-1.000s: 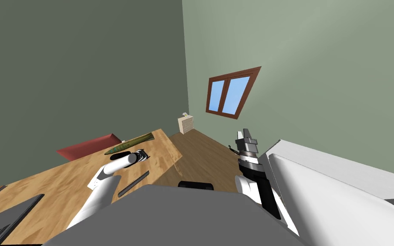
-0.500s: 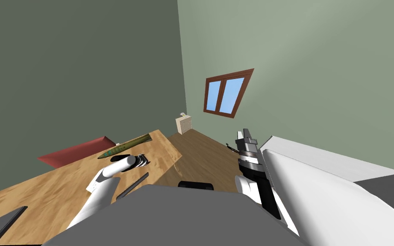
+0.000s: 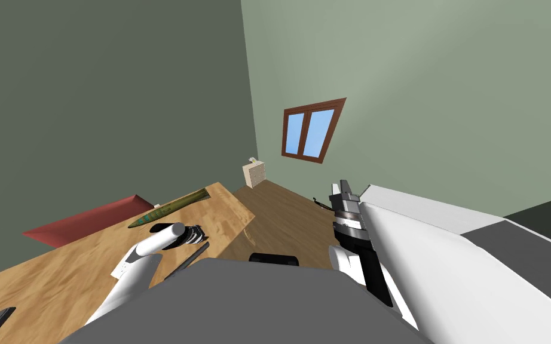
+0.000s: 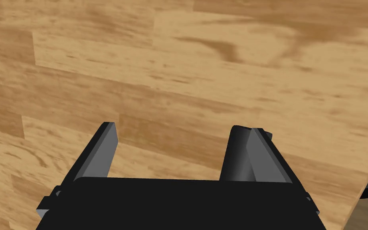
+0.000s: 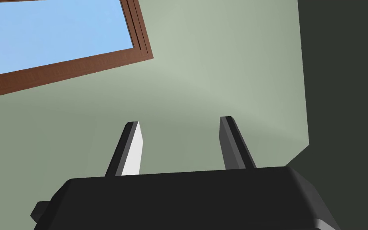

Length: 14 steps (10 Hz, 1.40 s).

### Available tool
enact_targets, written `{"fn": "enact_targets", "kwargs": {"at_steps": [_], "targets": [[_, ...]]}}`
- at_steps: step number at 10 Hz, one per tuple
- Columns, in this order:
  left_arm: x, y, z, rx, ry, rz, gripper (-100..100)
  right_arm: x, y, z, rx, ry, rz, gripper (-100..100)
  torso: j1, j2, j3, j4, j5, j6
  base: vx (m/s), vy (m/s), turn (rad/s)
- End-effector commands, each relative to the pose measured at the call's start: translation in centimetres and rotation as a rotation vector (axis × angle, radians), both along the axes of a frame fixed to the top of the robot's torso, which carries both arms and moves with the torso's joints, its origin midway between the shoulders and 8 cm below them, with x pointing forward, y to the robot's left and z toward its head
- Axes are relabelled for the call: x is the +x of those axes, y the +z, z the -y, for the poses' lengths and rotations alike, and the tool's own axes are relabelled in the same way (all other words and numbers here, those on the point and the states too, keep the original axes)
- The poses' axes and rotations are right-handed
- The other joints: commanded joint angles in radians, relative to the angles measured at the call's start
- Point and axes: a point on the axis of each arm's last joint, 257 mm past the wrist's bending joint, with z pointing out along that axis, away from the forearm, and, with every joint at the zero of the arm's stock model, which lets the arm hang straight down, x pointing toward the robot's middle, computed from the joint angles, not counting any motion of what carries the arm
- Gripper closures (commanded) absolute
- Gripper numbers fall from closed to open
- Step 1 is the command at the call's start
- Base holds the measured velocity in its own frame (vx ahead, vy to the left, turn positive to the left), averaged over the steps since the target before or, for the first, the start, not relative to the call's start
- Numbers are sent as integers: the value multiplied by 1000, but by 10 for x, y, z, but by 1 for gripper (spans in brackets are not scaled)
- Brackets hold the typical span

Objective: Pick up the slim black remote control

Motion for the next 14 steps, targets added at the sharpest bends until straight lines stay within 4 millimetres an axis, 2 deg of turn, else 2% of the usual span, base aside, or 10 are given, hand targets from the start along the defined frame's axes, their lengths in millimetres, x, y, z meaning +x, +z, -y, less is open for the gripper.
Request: {"fn": "enact_targets", "kwargs": {"at_steps": [1, 6, 8, 9, 10, 11, 13, 14], "targets": [[-10, -7, 4, -37, -1, -36, -100, 0, 0, 0, 0, 0, 0, 0, 0, 0, 0, 0, 0, 0, -49, 65, -97], [-72, -41, 31, -209, 3, -190, -100, 0, 0, 0, 0, 0, 0, 0, 1, 0, 0, 0, 0, 0, -66, 75, -120], [-86, -47, 38, -246, 3, -221, -100, 0, 0, 0, 0, 0, 0, 0, -1, -1, 0, 0, 0, 0, -55, 52, -68], [-83, -44, 36, -234, 3, -211, -100, 0, 0, 0, 0, 0, 0, 0, -2, -2, -1, 0, 0, 0, -19, 21, -11], [-84, -44, 37, -237, 3, -214, 0, 0, 0, 0, 0, 0, 0, 0, -3, -4, -2, -1, -1, 0, 0, 0, 0], [-82, -54, 42, -237, 2, -213, -100, 0, 0, 0, 0, 0, 0, 0, -4, -5, -3, -1, -1, 0, 7, 19, 6], [-81, -66, 50, -236, 0, -214, -100, 0, 0, 0, 0, 0, 0, 0, -3, -6, -4, -1, -1, 0, 12, 27, 3], [-80, -62, 47, -238, 1, -215, -100, 0, 0, 0, 0, 0, 0, 0, -3, -7, -4, -1, -1, 0, 5, 12, -3]]}}
